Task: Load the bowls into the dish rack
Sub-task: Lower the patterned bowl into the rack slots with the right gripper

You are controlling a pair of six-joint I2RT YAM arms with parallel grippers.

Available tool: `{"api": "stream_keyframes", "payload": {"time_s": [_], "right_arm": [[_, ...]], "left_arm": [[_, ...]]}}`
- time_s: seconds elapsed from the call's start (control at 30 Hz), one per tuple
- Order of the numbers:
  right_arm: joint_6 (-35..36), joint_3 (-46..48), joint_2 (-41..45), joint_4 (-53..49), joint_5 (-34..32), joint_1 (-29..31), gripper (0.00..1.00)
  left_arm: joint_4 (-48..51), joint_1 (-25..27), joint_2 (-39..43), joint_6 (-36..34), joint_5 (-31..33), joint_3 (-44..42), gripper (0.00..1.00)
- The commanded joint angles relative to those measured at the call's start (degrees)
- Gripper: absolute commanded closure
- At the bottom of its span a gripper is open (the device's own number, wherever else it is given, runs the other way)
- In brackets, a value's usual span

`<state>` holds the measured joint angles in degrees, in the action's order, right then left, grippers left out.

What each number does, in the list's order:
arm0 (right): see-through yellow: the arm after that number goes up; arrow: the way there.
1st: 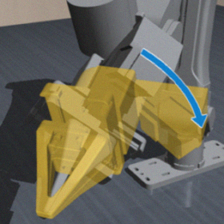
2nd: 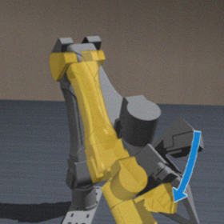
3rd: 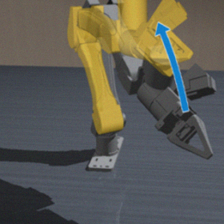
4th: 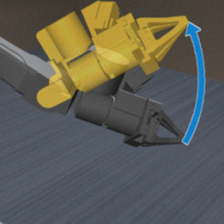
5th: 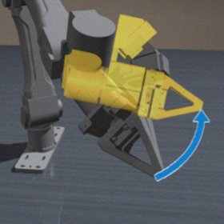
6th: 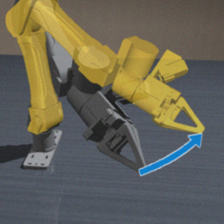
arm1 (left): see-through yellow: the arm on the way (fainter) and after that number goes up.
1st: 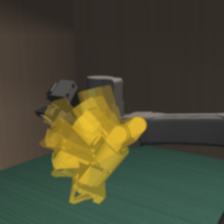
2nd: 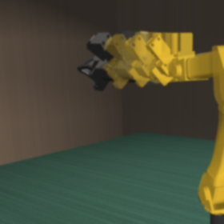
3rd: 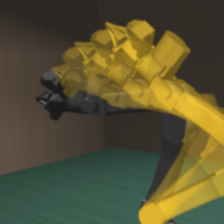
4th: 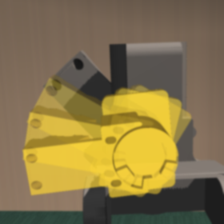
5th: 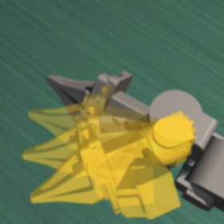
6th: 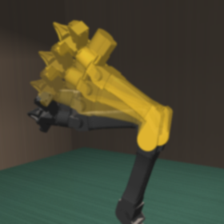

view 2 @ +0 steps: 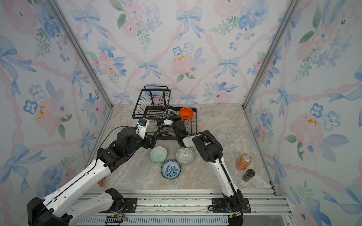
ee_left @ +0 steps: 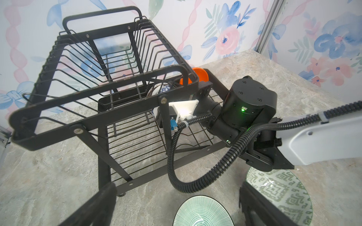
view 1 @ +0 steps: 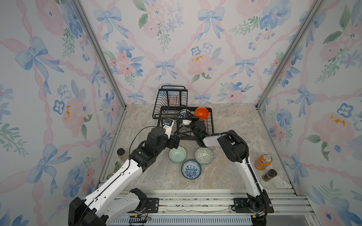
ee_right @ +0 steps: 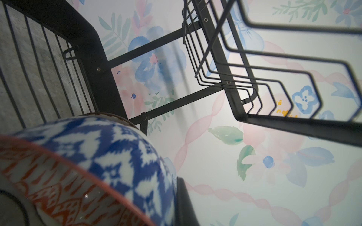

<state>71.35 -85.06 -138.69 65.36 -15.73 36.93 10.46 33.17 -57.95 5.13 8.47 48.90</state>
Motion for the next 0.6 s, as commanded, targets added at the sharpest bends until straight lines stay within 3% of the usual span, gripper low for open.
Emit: {"api": "stream_keyframes", "payload": {"time_s": [0.0,0.57], "right_arm": [[0.9,-1.9,-0.6,2.5,-2.8,0.6,1.00],[4.7,-3.8,-1.0,-6.7,-12.5,2.6,1.00]], "left_arm": [[0.3,-0.5,-0.4,0.7,-1.0,-0.5,0.02],[0.3,-0.5,0.2,0.7,-0.9,-1.0,0.02]]}}
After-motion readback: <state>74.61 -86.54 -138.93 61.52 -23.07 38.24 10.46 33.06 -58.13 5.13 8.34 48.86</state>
